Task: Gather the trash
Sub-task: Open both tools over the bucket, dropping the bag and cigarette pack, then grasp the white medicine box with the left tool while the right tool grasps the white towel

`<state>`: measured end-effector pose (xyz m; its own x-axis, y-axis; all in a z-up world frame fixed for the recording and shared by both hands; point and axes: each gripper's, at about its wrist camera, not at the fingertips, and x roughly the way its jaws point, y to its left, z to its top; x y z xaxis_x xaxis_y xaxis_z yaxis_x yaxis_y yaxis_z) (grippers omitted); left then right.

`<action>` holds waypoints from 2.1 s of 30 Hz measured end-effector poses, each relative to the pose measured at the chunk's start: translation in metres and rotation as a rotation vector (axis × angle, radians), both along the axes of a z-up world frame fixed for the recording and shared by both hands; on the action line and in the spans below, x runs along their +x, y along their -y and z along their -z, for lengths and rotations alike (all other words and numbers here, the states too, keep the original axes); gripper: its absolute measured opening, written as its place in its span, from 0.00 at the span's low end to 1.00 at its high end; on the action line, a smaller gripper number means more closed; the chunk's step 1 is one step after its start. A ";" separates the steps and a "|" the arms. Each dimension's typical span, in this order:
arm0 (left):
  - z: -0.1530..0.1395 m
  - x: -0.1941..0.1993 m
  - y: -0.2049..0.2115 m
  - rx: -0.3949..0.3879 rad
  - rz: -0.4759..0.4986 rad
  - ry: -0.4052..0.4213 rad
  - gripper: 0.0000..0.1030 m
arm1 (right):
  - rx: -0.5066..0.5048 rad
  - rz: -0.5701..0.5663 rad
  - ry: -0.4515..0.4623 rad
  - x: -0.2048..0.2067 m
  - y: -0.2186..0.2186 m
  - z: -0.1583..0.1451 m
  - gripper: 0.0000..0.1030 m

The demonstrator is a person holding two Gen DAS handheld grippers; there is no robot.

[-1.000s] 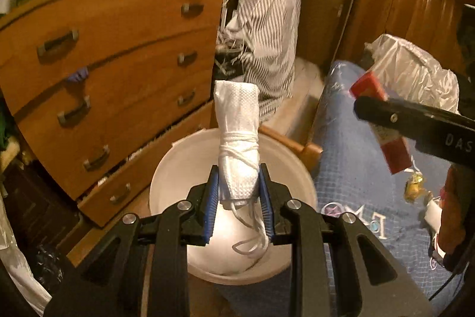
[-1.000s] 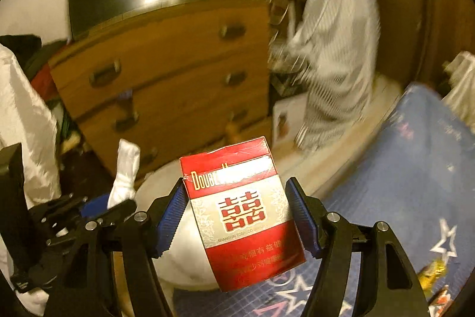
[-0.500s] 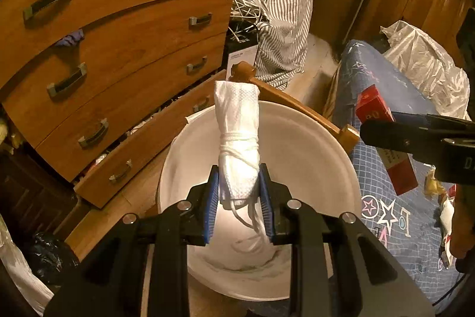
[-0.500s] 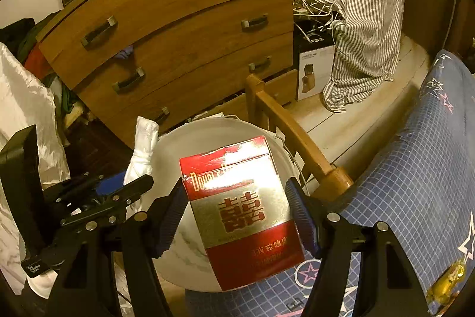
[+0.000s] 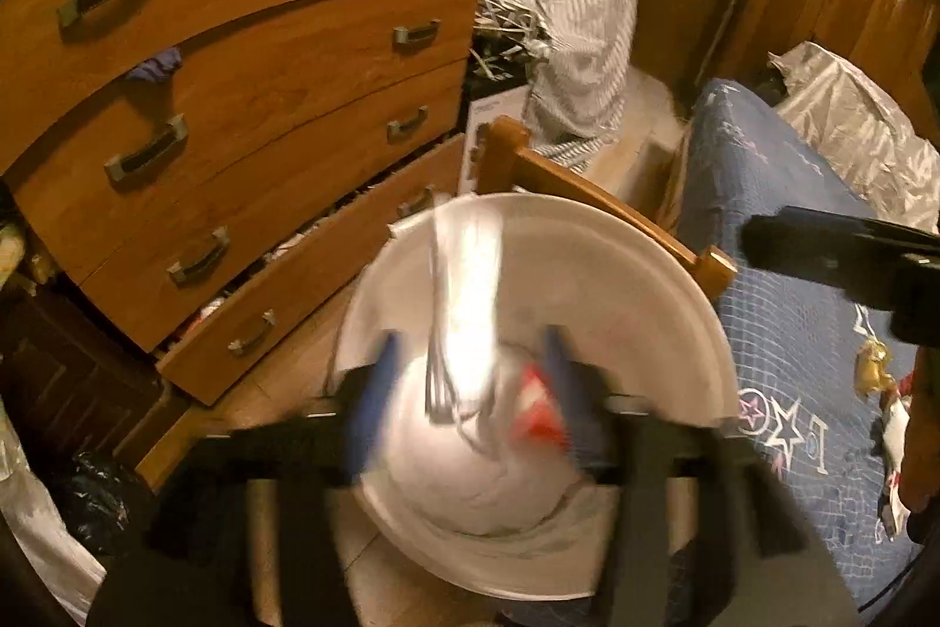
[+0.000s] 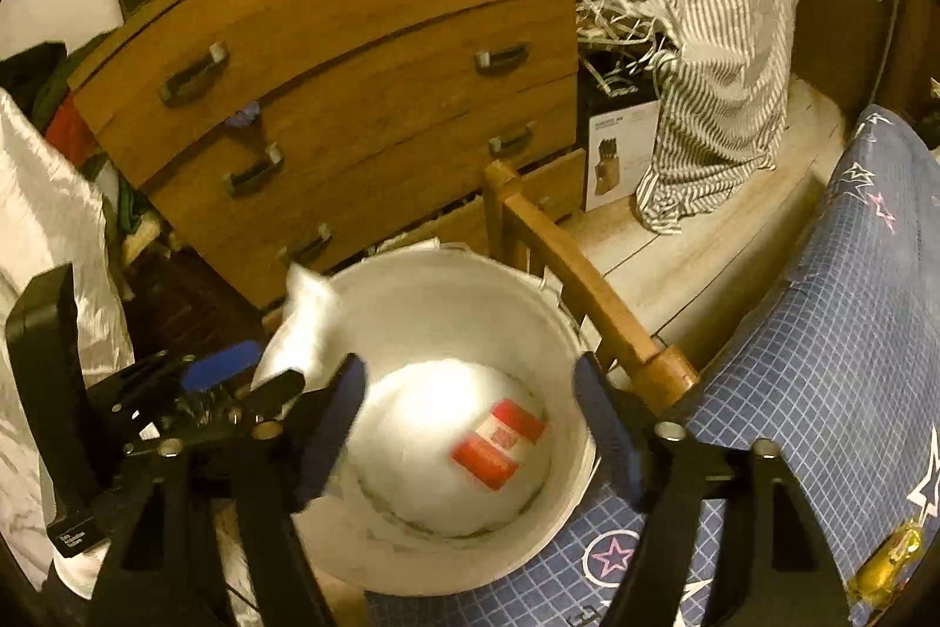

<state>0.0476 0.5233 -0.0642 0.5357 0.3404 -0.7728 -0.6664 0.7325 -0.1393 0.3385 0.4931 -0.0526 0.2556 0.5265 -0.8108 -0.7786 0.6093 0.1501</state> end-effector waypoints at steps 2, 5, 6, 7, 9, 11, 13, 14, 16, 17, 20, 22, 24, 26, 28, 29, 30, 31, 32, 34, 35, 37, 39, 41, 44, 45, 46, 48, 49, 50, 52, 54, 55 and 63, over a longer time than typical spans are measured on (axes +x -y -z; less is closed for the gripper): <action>0.000 -0.004 -0.004 -0.006 -0.014 0.000 0.60 | 0.015 0.004 -0.006 0.001 0.004 -0.002 0.74; 0.001 -0.008 -0.005 -0.005 -0.019 -0.006 0.60 | 0.035 0.019 -0.013 0.004 0.016 -0.008 0.74; 0.000 -0.008 -0.003 -0.004 -0.018 -0.008 0.60 | 0.043 0.021 -0.016 0.004 0.019 -0.009 0.74; 0.000 -0.008 -0.002 0.000 -0.016 -0.011 0.60 | 0.054 0.026 -0.019 0.004 0.025 -0.012 0.74; 0.000 -0.009 0.003 0.001 -0.011 -0.011 0.60 | 0.073 0.030 -0.020 0.001 0.036 -0.016 0.74; -0.001 -0.008 0.010 0.005 -0.001 -0.010 0.60 | 0.095 0.037 -0.012 -0.004 0.051 -0.021 0.74; -0.003 -0.007 0.021 0.006 0.022 0.000 0.60 | 0.128 0.052 0.011 -0.014 0.074 -0.029 0.74; -0.006 -0.005 0.031 0.008 0.039 0.006 0.60 | 0.144 0.064 0.029 -0.021 0.090 -0.033 0.74; -0.008 0.001 0.049 0.009 0.078 0.018 0.60 | 0.173 0.081 0.046 -0.033 0.121 -0.036 0.74; -0.010 0.006 0.064 0.012 0.111 0.026 0.60 | 0.178 0.095 0.075 -0.041 0.142 -0.038 0.74; -0.010 0.022 0.102 0.014 0.192 0.036 0.60 | 0.211 0.151 0.116 -0.059 0.209 -0.038 0.75; -0.008 0.038 0.135 -0.008 0.271 0.043 0.60 | 0.225 0.194 0.144 -0.069 0.254 -0.035 0.75; -0.002 0.055 0.170 -0.026 0.347 0.044 0.60 | 0.238 0.255 0.152 -0.078 0.306 -0.028 0.74; 0.005 0.068 0.199 -0.048 0.409 0.040 0.60 | 0.242 0.328 0.160 -0.088 0.368 -0.017 0.74; 0.016 0.083 0.237 -0.070 0.485 0.025 0.60 | 0.224 0.384 0.167 -0.094 0.415 -0.006 0.74; 0.020 0.086 0.246 -0.079 0.505 0.021 0.60 | 0.210 0.417 0.171 -0.096 0.442 0.001 0.74; 0.025 0.093 0.263 -0.094 0.540 0.014 0.60 | 0.196 0.461 0.167 -0.098 0.477 0.009 0.74; 0.030 0.096 0.279 -0.102 0.568 0.007 0.60 | 0.182 0.490 0.161 -0.099 0.500 0.017 0.74; 0.036 0.102 0.300 -0.108 0.605 -0.005 0.60 | 0.168 0.515 0.157 -0.101 0.518 0.025 0.74; 0.044 0.108 0.332 -0.114 0.656 -0.022 0.60 | 0.137 0.589 0.135 -0.101 0.570 0.043 0.74; 0.048 0.112 0.347 -0.116 0.681 -0.032 0.60 | 0.126 0.618 0.124 -0.102 0.592 0.052 0.74; 0.054 0.117 0.372 -0.117 0.724 -0.050 0.60 | 0.108 0.657 0.117 -0.107 0.618 0.067 0.74; 0.058 0.120 0.392 -0.118 0.760 -0.065 0.60 | 0.114 0.682 0.088 -0.108 0.643 0.081 0.74; 0.065 0.122 0.410 -0.123 0.791 -0.083 0.60 | 0.107 0.688 0.078 -0.107 0.660 0.093 0.74; 0.071 0.127 0.424 -0.140 0.818 -0.104 0.60 | 0.099 0.681 0.062 -0.097 0.667 0.109 0.74; 0.073 0.127 0.431 -0.143 0.822 -0.108 0.60 | 0.103 0.676 0.049 -0.095 0.672 0.116 0.74; 0.074 0.126 0.433 -0.150 0.827 -0.111 0.60 | 0.112 0.664 0.041 -0.095 0.674 0.121 0.75; 0.077 0.124 0.439 -0.154 0.830 -0.121 0.60 | 0.138 0.632 0.016 -0.096 0.665 0.126 0.75; 0.080 0.125 0.444 -0.151 0.828 -0.127 0.60 | 0.161 0.613 -0.001 -0.099 0.663 0.127 0.75; 0.081 0.125 0.442 -0.152 0.824 -0.130 0.60 | 0.194 0.595 -0.028 -0.102 0.658 0.127 0.74; 0.080 0.126 0.435 -0.169 0.797 -0.124 0.62 | 0.255 0.565 -0.060 -0.114 0.650 0.125 0.75; 0.074 0.123 0.422 -0.177 0.760 -0.104 0.63 | 0.311 0.525 -0.093 -0.125 0.632 0.124 0.75; 0.071 0.121 0.414 -0.181 0.738 -0.091 0.64 | 0.342 0.504 -0.114 -0.131 0.626 0.124 0.75; 0.063 0.117 0.368 -0.203 0.596 -0.052 0.67 | 0.423 0.351 -0.164 -0.164 0.570 0.115 0.75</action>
<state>0.1645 0.1552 -0.1275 0.5480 -0.1608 -0.8209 -0.1620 0.9423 -0.2928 0.1744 -0.0765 -0.1676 0.3624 0.7204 -0.5913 -0.4869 0.6873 0.5390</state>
